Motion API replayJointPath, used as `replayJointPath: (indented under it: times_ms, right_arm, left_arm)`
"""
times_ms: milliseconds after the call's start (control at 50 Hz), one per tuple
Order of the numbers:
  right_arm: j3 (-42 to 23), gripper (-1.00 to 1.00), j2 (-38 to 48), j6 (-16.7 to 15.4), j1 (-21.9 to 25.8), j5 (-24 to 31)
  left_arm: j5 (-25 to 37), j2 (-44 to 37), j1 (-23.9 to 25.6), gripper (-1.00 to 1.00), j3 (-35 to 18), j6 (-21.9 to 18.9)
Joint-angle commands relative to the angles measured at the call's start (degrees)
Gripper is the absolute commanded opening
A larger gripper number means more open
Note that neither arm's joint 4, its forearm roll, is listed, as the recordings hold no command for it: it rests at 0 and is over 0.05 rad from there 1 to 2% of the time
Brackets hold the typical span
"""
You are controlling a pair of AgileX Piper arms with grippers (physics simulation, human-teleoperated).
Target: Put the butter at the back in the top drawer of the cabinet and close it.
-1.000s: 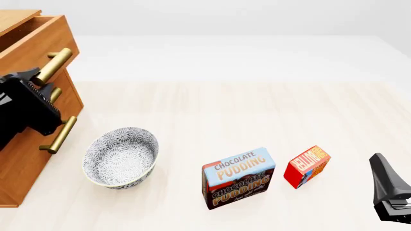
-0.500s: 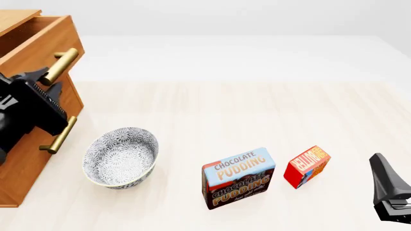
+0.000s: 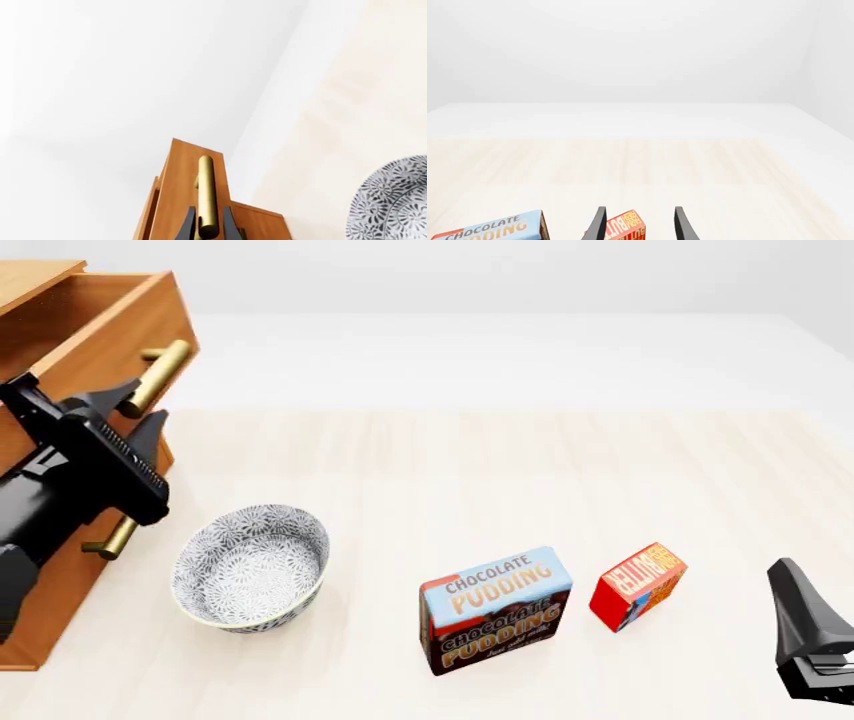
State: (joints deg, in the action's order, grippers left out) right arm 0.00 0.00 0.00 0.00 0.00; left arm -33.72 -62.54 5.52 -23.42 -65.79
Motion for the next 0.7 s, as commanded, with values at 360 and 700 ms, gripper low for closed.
replayJointPath:
  times_ms: [360, 700]
  right_arm:
    - [0.0, 1.00, 0.0, 0.0, 0.0, 0.0]
    - [0.0, 1.00, 0.0, 0.0, 0.0, 0.0]
  left_arm:
    - [8.0, -7.2, 5.1, -1.00, 2.8, 1.5]
    - [8.2, -7.5, 5.5, -1.00, 2.9, 1.5]
